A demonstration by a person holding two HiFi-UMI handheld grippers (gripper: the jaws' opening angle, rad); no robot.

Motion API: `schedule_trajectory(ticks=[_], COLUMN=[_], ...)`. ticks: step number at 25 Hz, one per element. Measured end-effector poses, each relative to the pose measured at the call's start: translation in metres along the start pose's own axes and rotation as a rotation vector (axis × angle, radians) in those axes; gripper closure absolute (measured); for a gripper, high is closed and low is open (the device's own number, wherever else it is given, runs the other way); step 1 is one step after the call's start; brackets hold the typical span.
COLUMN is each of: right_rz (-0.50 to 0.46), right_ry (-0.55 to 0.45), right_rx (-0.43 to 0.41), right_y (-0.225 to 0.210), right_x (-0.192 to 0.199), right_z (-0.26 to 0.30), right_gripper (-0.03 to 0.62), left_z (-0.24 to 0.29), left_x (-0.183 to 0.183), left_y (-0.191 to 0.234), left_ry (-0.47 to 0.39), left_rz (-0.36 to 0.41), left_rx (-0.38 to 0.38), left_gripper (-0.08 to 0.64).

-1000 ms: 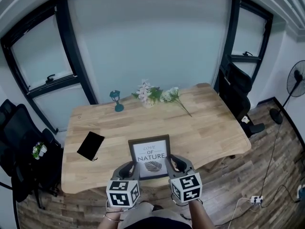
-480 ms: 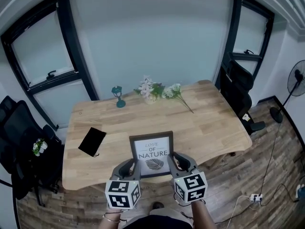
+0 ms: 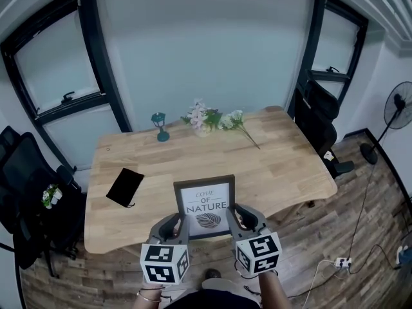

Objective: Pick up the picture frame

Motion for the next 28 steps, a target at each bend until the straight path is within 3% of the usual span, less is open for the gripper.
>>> schedule_trajectory(ticks=[28], right_rz=[-0.01], right_ry=[-0.05], right_rx=[0.028], right_y=[0.05], right_x=[-0.006], right_z=[-0.068], right_gripper=[0.52], left_z=[-0.077], left_x=[0.009], left_y=[-0.013], left_ry=[-0.054], left_rz=[-0.002], left_rx=[0.05], left_gripper=[0.495])
Point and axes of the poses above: the fingertips, and each gripper's own axes: z forward along the fingers, y to its left, x out of its underside, the point moved 5 cm from there along -z, backward along the fingers
